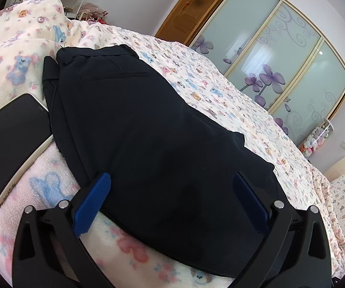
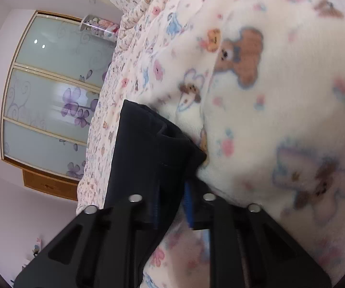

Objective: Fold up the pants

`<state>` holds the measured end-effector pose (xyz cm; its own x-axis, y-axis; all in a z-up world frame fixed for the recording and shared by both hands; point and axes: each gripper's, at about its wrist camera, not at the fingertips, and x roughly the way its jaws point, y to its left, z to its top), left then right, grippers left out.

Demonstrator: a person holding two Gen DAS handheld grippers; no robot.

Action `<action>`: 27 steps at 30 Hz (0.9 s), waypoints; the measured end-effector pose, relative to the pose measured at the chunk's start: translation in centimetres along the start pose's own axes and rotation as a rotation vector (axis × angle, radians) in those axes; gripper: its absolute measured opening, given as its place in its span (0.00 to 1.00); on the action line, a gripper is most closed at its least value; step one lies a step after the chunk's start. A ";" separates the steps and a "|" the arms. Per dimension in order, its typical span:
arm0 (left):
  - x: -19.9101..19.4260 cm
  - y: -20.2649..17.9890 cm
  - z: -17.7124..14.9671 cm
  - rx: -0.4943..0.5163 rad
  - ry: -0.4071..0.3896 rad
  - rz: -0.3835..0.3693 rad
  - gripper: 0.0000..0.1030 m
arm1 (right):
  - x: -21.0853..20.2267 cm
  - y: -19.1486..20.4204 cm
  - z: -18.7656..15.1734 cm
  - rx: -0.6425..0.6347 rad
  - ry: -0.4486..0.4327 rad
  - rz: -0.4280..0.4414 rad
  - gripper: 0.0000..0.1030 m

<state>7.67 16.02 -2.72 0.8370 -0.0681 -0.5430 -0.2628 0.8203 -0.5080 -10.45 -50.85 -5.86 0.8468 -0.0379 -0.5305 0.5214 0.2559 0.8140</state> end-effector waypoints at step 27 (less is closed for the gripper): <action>-0.1 0.1 0.1 -0.006 0.008 0.001 0.98 | 10.1 22.4 -32.8 -0.908 0.525 0.245 0.08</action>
<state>7.65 16.22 -2.65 0.8331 -0.0718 -0.5484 -0.2662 0.8171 -0.5114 6.29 -13.83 -0.73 0.6541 0.4757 -0.5882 -0.1119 0.8298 0.5467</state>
